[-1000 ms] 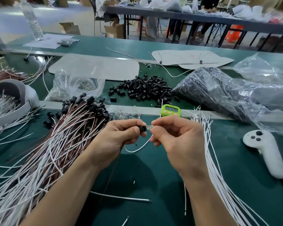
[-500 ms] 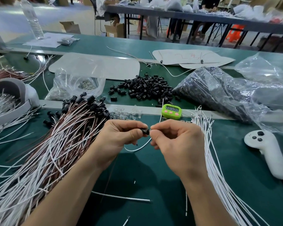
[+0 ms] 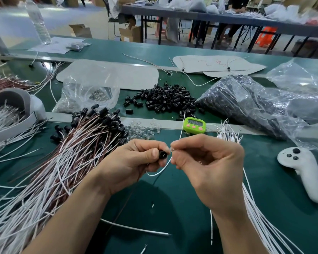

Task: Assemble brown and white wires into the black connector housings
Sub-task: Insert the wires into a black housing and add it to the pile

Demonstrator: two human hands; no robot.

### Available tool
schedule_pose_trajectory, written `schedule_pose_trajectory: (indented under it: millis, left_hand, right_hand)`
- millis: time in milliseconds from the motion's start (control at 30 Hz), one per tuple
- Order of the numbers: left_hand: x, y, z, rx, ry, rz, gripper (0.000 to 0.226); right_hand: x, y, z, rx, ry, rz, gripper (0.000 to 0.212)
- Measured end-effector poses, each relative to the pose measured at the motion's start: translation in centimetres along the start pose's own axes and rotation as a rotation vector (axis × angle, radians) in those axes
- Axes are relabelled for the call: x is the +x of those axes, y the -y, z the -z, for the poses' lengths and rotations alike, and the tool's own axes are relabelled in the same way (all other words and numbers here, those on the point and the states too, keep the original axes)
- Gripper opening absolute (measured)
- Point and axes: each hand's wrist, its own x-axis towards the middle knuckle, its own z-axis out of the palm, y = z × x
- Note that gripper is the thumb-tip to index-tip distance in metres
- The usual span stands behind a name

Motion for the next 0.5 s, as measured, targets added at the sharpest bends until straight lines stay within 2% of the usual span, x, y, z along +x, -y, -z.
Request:
schedule_pose_trajectory:
  millis: [200, 367, 500]
  left_hand:
    - [0.1, 0.06, 0.07, -0.009, -0.009, 0.017, 0.03]
    - [0.05, 0.08, 0.04, -0.003, -0.005, 0.012, 0.029]
    - [0.14, 0.11, 0.15, -0.002, -0.049, 0.003, 0.032]
  right_hand:
    - [-0.2, 0.1, 0.32, -0.088, -0.016, -0.024, 0.022]
    - [-0.21, -0.3, 0.38, -0.106, -0.101, -0.128, 0.012]
    - [-0.27, -0.04, 0.36, -0.16, -0.085, -0.153, 0.008]
